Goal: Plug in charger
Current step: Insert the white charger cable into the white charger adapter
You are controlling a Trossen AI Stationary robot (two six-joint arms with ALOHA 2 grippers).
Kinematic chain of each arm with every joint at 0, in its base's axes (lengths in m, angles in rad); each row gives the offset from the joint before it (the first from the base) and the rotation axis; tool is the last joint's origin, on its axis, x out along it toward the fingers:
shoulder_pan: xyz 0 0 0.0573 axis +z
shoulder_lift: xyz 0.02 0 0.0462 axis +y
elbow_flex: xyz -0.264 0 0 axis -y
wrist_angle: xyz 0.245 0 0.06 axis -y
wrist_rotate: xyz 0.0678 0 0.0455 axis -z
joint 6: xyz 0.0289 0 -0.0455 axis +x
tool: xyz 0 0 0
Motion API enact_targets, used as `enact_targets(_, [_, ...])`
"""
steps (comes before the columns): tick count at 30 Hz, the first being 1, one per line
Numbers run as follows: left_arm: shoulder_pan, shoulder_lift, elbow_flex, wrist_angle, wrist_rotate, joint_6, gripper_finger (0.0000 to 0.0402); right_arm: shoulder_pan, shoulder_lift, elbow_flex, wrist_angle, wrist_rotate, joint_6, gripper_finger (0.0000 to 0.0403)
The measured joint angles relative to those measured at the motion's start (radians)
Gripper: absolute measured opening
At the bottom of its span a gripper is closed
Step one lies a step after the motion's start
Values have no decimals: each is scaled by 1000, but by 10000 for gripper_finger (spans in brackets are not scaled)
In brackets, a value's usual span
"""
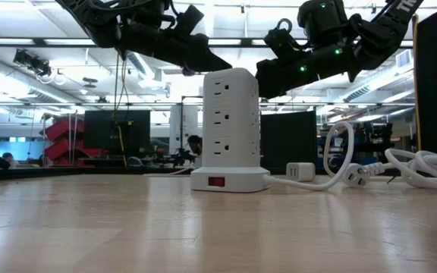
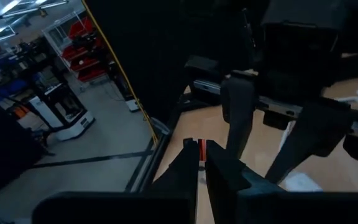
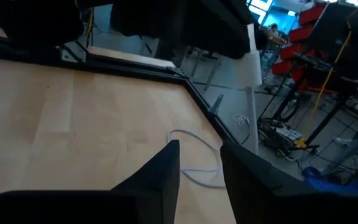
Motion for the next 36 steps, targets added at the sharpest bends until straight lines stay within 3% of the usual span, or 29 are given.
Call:
enact_targets(9, [30,-1,-83,205,14,-66,0,45,-1,0,41,46,-58,90])
enact_targets(16, [33,40,-157,588,224,-222,0,11,-1,0,107,-41,21,89])
enact_targets(21, [18,42,-157,610,265,-236,0,-32,-1,0,234,-175,93,91])
enact_targets(36, [-1,42,-165,630,304,-237,0,-78,-1,0,372,-413,173,86])
